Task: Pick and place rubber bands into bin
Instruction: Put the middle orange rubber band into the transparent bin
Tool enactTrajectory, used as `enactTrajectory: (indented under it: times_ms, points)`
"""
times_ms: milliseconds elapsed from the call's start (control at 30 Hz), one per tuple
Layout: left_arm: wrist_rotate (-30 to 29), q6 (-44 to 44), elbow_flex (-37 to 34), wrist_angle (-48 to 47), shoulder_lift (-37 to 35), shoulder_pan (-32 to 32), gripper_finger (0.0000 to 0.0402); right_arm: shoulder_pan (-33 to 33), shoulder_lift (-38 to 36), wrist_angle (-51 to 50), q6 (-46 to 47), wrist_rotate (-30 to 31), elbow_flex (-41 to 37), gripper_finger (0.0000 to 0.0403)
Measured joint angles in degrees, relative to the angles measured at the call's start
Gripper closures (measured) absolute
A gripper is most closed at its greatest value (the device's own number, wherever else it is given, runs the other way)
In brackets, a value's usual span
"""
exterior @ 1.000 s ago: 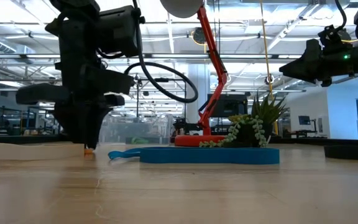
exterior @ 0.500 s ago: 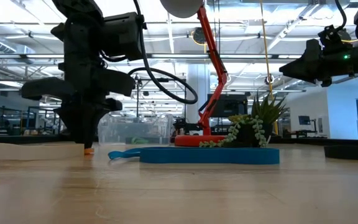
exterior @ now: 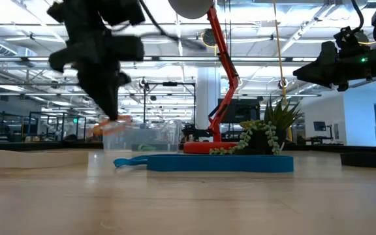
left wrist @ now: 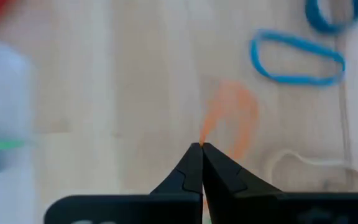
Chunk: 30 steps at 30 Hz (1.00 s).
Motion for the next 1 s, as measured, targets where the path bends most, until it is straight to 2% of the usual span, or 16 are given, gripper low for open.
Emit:
enactTrajectory:
  times_ms: [167, 400, 500, 767, 1000]
  points:
    - [-7.06, -1.46, 0.00, -1.25, -9.51, 0.01, 0.0399, -0.02, 0.00, -0.02, 0.00, 0.00, 0.02, 0.0261]
    - [-27.71, -6.24, 0.00, -1.30, -22.22, 0.03, 0.0400, -0.01, 0.02, 0.00, 0.00, 0.02, 0.01, 0.0261]
    - [-33.73, -8.00, 0.02, -1.28, -25.96, 0.03, 0.0400, -0.02, 0.02, -0.02, 0.00, 0.02, 0.01, 0.0261]
    - [-41.21, -8.53, 0.09, 4.23, -27.17, 2.62, 0.0401, -0.02, 0.02, 0.00, -0.26, 0.09, 0.02, 0.0261]
    - [-40.01, -5.50, 0.14, 7.76, -20.79, 11.25, 0.0401, -0.02, 0.03, 0.02, -0.42, 0.15, 0.01, 0.0261]
